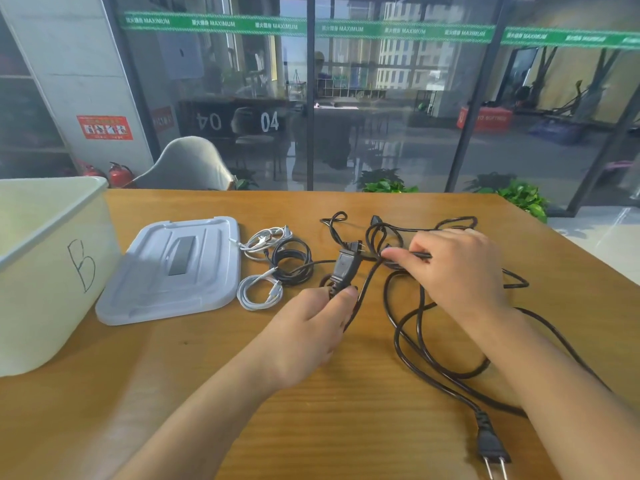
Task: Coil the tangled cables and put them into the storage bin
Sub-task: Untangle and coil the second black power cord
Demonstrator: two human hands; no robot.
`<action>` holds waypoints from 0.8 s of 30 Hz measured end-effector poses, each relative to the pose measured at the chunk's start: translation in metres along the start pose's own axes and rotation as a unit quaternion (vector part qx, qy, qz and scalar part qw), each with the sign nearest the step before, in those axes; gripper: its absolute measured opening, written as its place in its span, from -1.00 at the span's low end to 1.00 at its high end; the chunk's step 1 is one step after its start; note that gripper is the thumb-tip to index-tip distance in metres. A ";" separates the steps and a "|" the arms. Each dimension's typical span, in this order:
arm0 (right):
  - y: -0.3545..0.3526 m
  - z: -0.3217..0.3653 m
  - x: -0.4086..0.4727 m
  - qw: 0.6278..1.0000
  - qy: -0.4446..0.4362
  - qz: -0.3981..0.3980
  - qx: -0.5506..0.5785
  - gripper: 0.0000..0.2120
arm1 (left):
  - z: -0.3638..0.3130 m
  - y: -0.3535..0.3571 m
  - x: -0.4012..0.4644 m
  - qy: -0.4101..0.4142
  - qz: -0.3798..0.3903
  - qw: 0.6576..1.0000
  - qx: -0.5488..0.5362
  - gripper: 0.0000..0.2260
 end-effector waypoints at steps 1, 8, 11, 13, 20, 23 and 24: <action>-0.008 0.004 0.003 1.000 0.009 -0.009 0.004 -0.50 | 0.001 0.001 0.002 0.001 0.003 1.000 0.007 -0.69; -0.009 0.029 0.003 0.981 0.063 0.061 0.174 -0.60 | 0.010 0.011 0.009 0.011 0.011 0.999 0.034 -0.67; 0.001 0.042 -0.003 0.943 0.071 0.146 0.290 -0.70 | 0.006 0.008 0.011 0.017 -0.010 1.000 0.008 -0.65; 0.007 0.054 -0.010 0.913 0.062 0.211 0.342 -0.75 | 0.002 0.003 0.011 0.026 -0.032 0.999 -0.006 -0.64; 0.005 0.072 -0.022 0.846 0.111 0.223 0.471 -0.76 | -0.011 -0.008 0.008 0.086 -0.073 0.992 -0.050 -0.57; 0.000 0.080 -0.025 0.816 0.141 0.199 0.523 -0.89 | -0.017 -0.010 0.006 0.109 -0.084 0.987 -0.084 -0.58; -0.001 0.083 -0.026 0.815 0.148 0.192 0.526 -0.91 | -0.018 -0.013 0.006 0.114 -0.096 0.985 -0.089 -0.59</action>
Point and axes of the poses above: each hand's wrist, its own x-axis towards the middle knuckle, its own y-axis out of the palm, z = x × y, the point moved 10 cm from there along x, towards the middle knuckle
